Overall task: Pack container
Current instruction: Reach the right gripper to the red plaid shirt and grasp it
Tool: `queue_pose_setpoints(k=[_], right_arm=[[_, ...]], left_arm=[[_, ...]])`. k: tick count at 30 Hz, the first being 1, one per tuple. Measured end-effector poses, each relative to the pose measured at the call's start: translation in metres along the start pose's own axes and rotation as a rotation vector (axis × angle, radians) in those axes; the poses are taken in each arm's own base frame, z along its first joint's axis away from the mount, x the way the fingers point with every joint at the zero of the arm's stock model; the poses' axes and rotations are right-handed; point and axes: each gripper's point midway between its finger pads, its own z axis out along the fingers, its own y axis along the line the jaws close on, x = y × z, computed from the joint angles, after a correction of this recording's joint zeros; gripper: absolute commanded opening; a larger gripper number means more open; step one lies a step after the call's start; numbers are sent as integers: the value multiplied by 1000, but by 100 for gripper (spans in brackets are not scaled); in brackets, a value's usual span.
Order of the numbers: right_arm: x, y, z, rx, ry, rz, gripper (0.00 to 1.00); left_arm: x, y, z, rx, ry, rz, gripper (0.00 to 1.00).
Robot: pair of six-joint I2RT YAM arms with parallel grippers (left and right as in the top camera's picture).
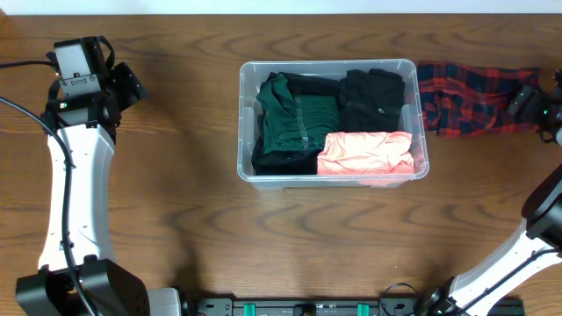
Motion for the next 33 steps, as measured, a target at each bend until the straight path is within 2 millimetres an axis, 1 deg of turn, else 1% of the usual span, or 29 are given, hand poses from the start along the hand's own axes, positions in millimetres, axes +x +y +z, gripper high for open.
queue_pose_setpoints(k=[5,8,12,16,19,21,24,26,28,31,32,33], right_arm=[[-2,-1,0,4,-8,-40,99],[-2,-5,2,28,-8,-51,99],[7,-11,9,49,12,-55,99],[19,-14,21,47,34,-53,99],[21,-13,24,40,36,-52,98],[22,-11,25,30,40,-51,89],[24,-7,26,1,50,-42,69],[26,-1,26,-32,55,-30,60],[27,3,25,-59,61,-25,52],[29,7,24,-92,71,-16,46],[30,8,23,-100,75,-13,42],[31,9,22,-105,80,-12,36]], left_arm=[[0,0,0,0,0,0,98],[0,0,0,0,0,0,98],[0,0,0,0,0,0,98],[0,0,0,0,0,0,98],[0,0,0,0,0,0,98],[0,0,0,0,0,0,98],[0,0,0,0,0,0,98],[0,0,0,0,0,0,98],[0,0,0,0,0,0,98],[0,0,0,0,0,0,98],[0,0,0,0,0,0,98],[0,0,0,0,0,0,98]])
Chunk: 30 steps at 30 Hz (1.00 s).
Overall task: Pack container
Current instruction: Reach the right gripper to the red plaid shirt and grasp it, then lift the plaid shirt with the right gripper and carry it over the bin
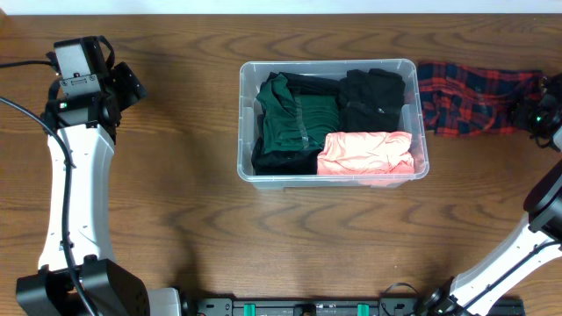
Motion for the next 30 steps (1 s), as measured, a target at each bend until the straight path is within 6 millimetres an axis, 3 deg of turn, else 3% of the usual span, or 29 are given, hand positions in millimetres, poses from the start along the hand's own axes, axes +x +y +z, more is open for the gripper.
queue_pose_setpoints(k=[5,12,18,23,30], right_arm=[[-3,6,-11,-19,7,5,1],[-15,4,-38,-16,-19,14,1],[-43,10,-75,-39,-105,4,1],[-68,25,-118,-56,-180,9,1],[-103,55,-203,-67,-317,-9,1]], left_arm=[[0,0,0,0,0,0,98],[0,0,0,0,0,0,98],[0,0,0,0,0,0,98],[0,0,0,0,0,0,98],[0,0,0,0,0,0,98]])
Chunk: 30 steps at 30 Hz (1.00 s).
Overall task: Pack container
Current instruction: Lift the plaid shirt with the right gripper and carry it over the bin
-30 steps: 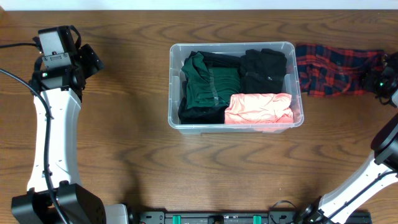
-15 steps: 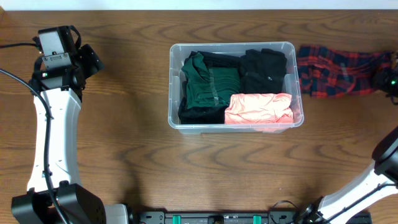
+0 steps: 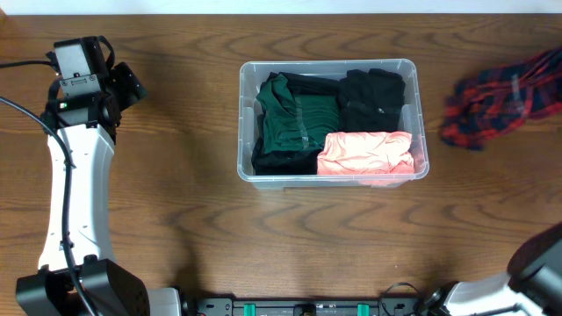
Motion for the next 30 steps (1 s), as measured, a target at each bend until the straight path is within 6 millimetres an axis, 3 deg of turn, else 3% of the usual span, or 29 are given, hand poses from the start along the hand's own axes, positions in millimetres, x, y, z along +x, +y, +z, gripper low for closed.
queue_pose_setpoints(k=[4,9,18,21,25,30], right_arm=[[-30,28,-43,-23,-89,-15,1],[-57,97,-92,-143,-192,-52,1],[-60,254,-175,-498,-285,-132,1],[-52,295,-195,-604,-284,-137,1],[-36,332,-196,-674,-225,-91,1],[-16,375,-175,-725,-140,-24,1]], left_arm=[[0,0,0,0,0,0,98],[0,0,0,0,0,0,98],[0,0,0,0,0,0,98],[0,0,0,0,0,0,98],[0,0,0,0,0,0,98],[0,0,0,0,0,0,98]])
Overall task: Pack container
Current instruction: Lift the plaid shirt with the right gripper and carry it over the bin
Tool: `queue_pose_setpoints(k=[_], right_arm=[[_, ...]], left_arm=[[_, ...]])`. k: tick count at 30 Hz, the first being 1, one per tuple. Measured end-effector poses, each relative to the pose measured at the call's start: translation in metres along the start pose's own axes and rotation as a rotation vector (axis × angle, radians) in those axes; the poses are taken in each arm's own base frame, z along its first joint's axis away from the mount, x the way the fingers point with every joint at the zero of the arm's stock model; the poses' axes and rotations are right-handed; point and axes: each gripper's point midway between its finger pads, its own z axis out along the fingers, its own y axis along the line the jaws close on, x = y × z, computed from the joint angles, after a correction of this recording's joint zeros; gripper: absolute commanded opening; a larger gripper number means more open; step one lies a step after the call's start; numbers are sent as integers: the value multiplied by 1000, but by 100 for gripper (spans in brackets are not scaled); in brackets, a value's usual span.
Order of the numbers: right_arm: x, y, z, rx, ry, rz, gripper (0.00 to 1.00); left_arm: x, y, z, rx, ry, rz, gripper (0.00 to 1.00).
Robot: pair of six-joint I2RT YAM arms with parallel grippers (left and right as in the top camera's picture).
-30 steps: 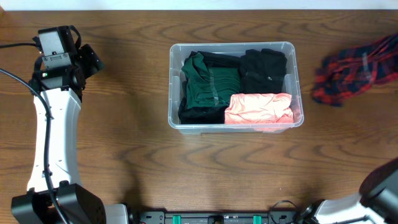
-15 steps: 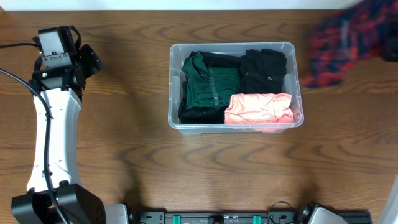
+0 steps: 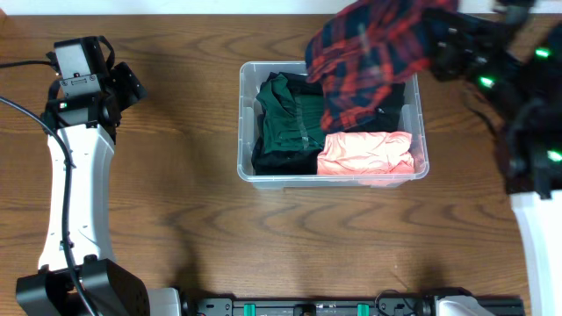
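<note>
A clear plastic container (image 3: pixel 245 167) stands at the table's middle back. Inside lie a folded dark green garment (image 3: pixel 294 123) on the left, a pink one (image 3: pixel 364 151) at the front right and a black one (image 3: pixel 393 104) behind it. A red and navy plaid garment (image 3: pixel 369 44) hangs bunched over the container's back right part, held up by my right gripper (image 3: pixel 439 35), whose fingers are buried in the cloth. My left gripper (image 3: pixel 130 86) stays far left, near nothing.
The brown wooden table (image 3: pixel 263 237) carries only the container. My right arm (image 3: pixel 518 114) rises along the right edge. The left arm (image 3: pixel 75 184) stands along the left edge.
The plaid garment was bunched in the air at the far right. Now it hangs over the container's back right, with the right arm reaching in above the table. The left arm has not moved.
The plaid garment lay spread on the table right of the container with my right gripper at its far end. It stayed so a second later. Then it was lifted and bunched at the right edge, and now it hangs over the container.
</note>
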Motion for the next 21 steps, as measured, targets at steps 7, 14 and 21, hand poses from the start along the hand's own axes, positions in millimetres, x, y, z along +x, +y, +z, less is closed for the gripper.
queue_pose_setpoints(k=[7,14,21], right_arm=[[46,25,64,-61,95,150,1],[84,55,96,-110,169,268,1],[118,55,103,-41,252,316,1]], left_arm=[[0,0,0,0,0,0,98],[0,0,0,0,0,0,98],[0,0,0,0,0,0,98]])
